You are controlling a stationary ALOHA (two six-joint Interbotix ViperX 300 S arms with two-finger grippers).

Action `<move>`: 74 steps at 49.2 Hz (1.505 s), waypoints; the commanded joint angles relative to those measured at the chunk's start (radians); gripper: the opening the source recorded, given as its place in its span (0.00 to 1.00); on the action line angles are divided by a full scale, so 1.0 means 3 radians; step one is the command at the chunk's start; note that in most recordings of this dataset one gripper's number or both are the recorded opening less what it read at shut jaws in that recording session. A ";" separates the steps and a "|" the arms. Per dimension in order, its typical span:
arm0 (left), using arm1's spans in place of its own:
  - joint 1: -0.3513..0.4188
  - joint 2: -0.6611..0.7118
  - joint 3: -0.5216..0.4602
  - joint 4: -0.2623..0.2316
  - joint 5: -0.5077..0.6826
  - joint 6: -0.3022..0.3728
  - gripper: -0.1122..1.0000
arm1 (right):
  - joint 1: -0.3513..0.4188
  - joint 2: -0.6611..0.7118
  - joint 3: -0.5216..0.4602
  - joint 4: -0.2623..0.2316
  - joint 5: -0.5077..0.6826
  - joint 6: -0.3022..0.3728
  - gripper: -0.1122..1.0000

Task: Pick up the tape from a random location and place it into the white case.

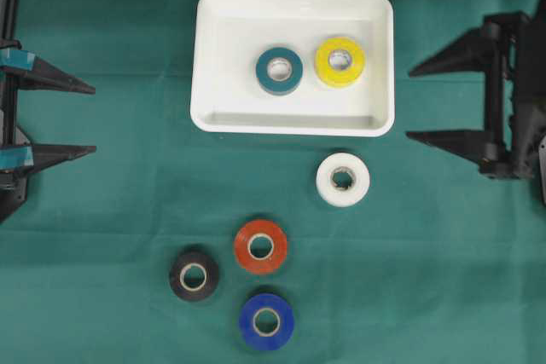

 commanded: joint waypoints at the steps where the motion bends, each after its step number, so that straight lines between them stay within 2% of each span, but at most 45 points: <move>1: 0.0005 0.0041 -0.0026 -0.0010 -0.0015 -0.0005 0.92 | 0.0005 -0.0159 0.0307 0.0005 -0.0302 0.0046 0.88; 12: 0.0005 0.0041 -0.0026 -0.0010 -0.0015 -0.0005 0.92 | 0.0005 -0.0348 0.1023 0.0005 -0.0946 0.0220 0.87; 17: 0.0005 0.0041 -0.0026 -0.0010 -0.0015 -0.0005 0.92 | 0.0000 -0.0337 0.1212 0.0010 -0.1186 0.0276 0.87; 27: 0.0005 0.0041 0.0005 -0.0010 -0.0015 -0.0005 0.92 | -0.0010 -0.0245 0.1457 0.0010 -0.1421 0.0291 0.87; 43: -0.0026 0.0041 0.0010 -0.0010 -0.0020 -0.0005 0.92 | -0.0046 -0.0240 0.1544 0.0010 -0.1652 0.0291 0.87; 57: -0.0557 0.0041 0.0005 -0.0010 -0.0015 -0.0005 0.92 | -0.0046 -0.0307 0.1529 0.0015 -0.1636 0.0286 0.87; 64: -0.0823 0.0041 -0.0005 -0.0010 0.0046 -0.0097 0.92 | -0.0046 -0.0307 0.1524 0.0010 -0.1616 0.0286 0.87; 74: -0.0915 0.0046 -0.0005 -0.0010 0.0046 -0.0138 0.92 | -0.0046 -0.0307 0.1503 0.0005 -0.1595 0.0281 0.87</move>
